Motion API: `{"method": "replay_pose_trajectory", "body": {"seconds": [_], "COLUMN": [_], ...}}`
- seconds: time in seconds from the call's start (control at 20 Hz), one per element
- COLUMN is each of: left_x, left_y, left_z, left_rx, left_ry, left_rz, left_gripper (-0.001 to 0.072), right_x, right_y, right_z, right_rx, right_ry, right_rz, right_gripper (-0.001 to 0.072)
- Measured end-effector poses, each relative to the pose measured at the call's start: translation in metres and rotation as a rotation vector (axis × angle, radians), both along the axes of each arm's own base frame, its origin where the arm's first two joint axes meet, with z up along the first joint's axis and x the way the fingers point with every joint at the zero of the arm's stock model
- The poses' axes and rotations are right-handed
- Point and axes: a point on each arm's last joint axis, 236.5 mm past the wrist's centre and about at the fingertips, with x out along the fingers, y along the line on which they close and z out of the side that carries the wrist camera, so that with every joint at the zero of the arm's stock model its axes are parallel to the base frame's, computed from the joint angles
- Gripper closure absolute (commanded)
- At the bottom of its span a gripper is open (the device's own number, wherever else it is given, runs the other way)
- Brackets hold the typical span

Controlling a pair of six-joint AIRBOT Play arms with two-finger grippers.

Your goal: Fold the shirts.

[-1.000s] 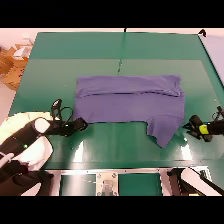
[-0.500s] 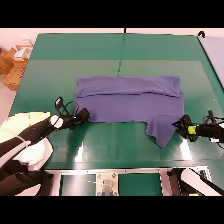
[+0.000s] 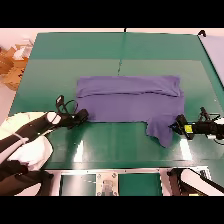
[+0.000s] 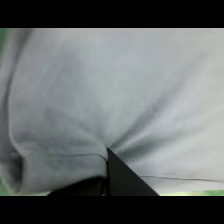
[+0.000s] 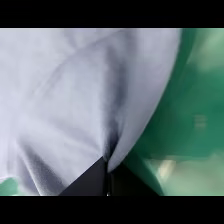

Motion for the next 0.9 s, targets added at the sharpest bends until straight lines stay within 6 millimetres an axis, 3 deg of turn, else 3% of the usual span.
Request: {"method": "replay_pose_trajectory", "body": {"seconds": [0.1,0.3,0.45,0.65,0.9], "left_x": [-0.006,-0.032,-0.041,-0.019,0.030], "left_y": [0.015,0.036,0.041,0.038,0.032], "left_z": [0.015,0.025,0.031,0.065,0.102], "left_rx": [0.023,0.093,0.116,0.127,0.145], "left_ry": [-0.008,0.039,0.066,-0.008,-0.110], "left_rz": [-0.039,-0.131,-0.175,-0.206,-0.235], "left_gripper": [0.0688,0.0688,0.0688,0.0688,0.0688], "right_x": [-0.008,-0.032,-0.027,-0.005,0.053], "right_y": [-0.006,-0.008,-0.011,-0.020,-0.025], "right_z": [0.004,0.018,0.043,0.084,0.132], "right_rx": [-0.033,-0.072,-0.106,-0.142,-0.134], "right_ry": [0.027,0.095,0.048,-0.043,-0.220], "right_rz": [0.024,0.063,0.060,0.056,0.036], "right_gripper": [0.0694,0.0694,0.0694,0.0694,0.0694]}}
